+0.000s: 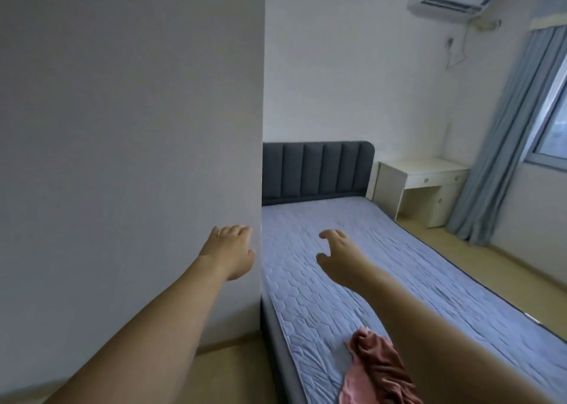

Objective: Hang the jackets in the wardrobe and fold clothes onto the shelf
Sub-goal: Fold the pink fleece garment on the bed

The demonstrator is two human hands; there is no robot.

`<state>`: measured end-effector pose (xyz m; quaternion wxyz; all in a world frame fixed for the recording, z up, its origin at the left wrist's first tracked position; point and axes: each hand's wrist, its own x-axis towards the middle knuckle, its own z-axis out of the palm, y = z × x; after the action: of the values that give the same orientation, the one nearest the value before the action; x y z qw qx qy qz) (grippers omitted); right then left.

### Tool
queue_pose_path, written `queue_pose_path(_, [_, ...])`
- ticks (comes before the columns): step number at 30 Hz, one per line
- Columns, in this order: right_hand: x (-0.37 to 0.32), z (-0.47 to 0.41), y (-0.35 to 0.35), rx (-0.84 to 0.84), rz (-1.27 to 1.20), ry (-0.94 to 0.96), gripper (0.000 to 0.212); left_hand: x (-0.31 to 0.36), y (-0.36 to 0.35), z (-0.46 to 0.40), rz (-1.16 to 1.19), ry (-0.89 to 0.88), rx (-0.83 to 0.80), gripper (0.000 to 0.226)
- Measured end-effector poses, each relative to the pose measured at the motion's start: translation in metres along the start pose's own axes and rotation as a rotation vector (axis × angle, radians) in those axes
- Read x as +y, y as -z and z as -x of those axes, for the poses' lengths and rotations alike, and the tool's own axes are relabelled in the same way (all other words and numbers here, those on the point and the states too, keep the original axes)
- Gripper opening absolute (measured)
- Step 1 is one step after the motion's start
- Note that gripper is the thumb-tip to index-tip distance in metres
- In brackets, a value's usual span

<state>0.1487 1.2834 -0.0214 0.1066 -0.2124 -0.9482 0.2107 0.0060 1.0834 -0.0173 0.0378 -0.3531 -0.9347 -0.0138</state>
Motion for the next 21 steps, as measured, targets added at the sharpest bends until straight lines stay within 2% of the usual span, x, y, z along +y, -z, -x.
queue_pose_path(3, [0.062, -0.01, 0.002, -0.111, 0.02, -0.033, 0.053, 0.045, -0.016, -0.018, 0.001, 0.017, -0.027, 0.061])
queue_pose_path(10, [0.182, -0.042, 0.019, -0.141, 0.017, 0.036, 0.05, 0.151, -0.062, -0.099, 0.083, 0.078, -0.014, 0.054])
queue_pose_path(12, [0.236, -0.053, 0.033, -0.147, 0.03, 0.028, 0.05, 0.198, -0.084, -0.116, 0.114, 0.107, -0.075, 0.053])
queue_pose_path(17, [0.384, -0.087, 0.063, -0.185, 0.054, -0.082, 0.052, 0.315, -0.143, -0.158, 0.063, 0.04, -0.163, 0.06])
queue_pose_path(21, [0.478, -0.107, 0.069, -0.305, 0.07, -0.064, 0.054, 0.387, -0.177, -0.175, 0.115, 0.175, -0.165, 0.061])
